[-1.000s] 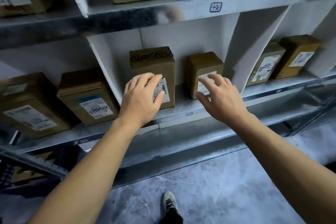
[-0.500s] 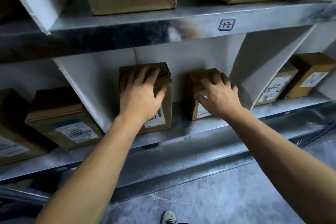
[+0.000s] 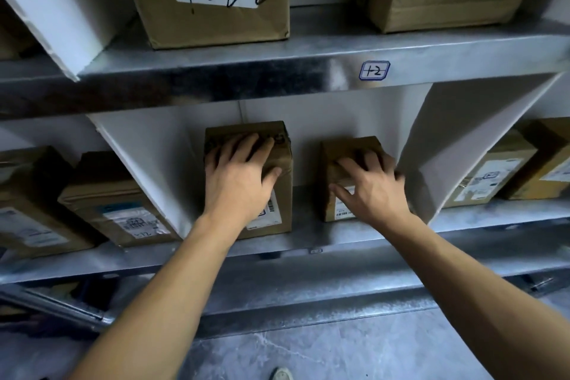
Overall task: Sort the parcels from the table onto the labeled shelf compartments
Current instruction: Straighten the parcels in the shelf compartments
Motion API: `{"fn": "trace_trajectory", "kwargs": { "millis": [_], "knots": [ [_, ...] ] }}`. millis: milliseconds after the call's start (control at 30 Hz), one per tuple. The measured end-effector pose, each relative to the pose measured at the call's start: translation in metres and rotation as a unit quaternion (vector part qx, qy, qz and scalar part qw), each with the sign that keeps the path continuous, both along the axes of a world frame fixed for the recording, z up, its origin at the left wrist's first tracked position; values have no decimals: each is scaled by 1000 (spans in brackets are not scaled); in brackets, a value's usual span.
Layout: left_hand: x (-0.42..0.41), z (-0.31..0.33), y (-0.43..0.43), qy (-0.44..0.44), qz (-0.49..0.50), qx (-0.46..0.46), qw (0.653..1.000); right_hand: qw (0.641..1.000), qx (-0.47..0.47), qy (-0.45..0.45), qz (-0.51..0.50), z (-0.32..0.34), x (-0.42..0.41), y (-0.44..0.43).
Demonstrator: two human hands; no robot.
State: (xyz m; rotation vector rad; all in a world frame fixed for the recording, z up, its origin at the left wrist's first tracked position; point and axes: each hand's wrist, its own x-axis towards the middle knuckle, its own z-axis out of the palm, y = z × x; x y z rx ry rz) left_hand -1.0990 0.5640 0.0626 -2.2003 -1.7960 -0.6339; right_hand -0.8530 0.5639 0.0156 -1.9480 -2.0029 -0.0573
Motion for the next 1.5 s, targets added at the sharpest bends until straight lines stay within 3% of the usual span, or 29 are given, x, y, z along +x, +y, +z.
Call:
{"fn": "trace_trajectory", "kwargs": {
  "millis": [733,1133,1500],
  "knots": [
    [-5,-1,11,47,-19,1,999,1000,7,10,4,-7,1,5],
    [1,24,15,79,17,-85,993,999,-26,-5,36,4,14,3],
    [51,29,-50,81,41,6,996,989,-4,-54,138,36,42,-19]
  ]
}}
